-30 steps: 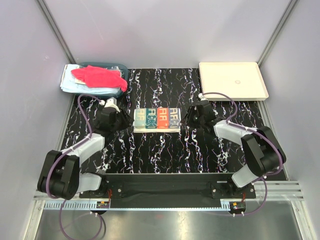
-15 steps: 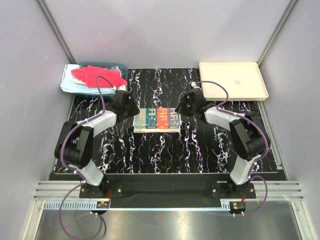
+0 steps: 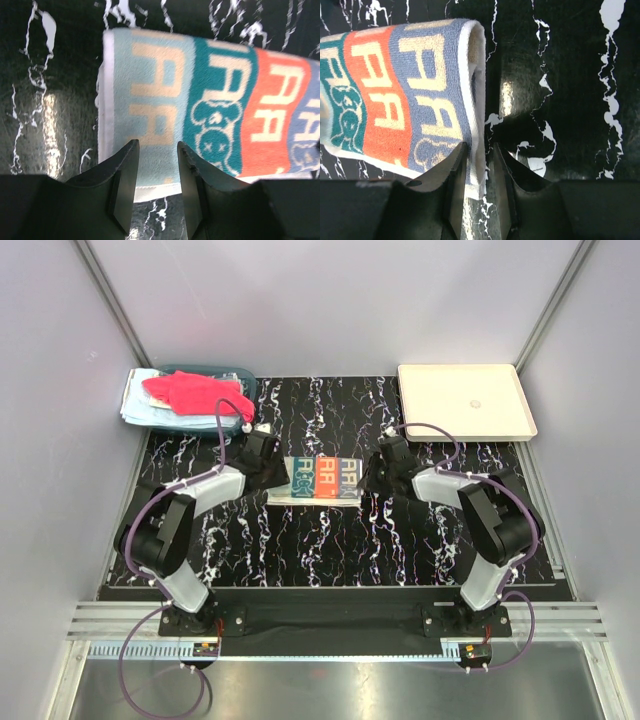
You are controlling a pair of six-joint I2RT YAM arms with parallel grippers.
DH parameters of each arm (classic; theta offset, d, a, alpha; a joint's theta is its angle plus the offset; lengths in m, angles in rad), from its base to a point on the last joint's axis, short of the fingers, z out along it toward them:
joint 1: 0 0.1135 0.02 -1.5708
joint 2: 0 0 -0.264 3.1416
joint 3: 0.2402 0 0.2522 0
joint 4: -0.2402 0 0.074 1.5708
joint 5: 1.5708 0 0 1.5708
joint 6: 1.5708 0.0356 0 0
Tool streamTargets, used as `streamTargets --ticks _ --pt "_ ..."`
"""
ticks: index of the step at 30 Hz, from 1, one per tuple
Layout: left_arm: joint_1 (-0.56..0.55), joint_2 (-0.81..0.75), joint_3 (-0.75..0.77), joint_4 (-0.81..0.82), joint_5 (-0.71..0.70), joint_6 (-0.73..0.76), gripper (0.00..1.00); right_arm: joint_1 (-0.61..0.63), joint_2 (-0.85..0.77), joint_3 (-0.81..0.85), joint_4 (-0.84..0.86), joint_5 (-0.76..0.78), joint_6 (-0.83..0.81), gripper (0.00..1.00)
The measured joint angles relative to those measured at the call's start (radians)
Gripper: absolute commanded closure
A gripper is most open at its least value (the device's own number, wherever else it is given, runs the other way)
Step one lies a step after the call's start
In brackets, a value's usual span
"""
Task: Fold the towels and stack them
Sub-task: Fold the towel
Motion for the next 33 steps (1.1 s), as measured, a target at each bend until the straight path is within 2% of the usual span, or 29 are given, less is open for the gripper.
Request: streamTargets --ticks 8,16,22,27,33 --pt "0.0 -0.007 -0.055 -0.007 0.0 0.01 0.58 0.014 -0.027 -0.038 0.037 -0.003 0.008 0.66" --pt "-0.005 -0.06 -0.085 -0.024 -0.021 0.023 0.47 0.025 -0.035 -0.058 0.049 -0.003 0.014 0.63" --pt "-0.007 -0.122 -0.095 -0.068 -0.061 0.023 0.44 0.025 -0.038 -0.06 0.048 -0.003 0.017 0.61" --pt "-0.008 -0.228 -0.1 -0.124 -0.146 0.012 0.45 0.025 -0.064 -0.062 0.043 -0.003 0.021 0.61" --pt "-0.007 -0.215 -0.115 -0.128 -0.164 -0.008 0.48 0.025 -0.076 -0.063 0.044 -0.01 0.038 0.62"
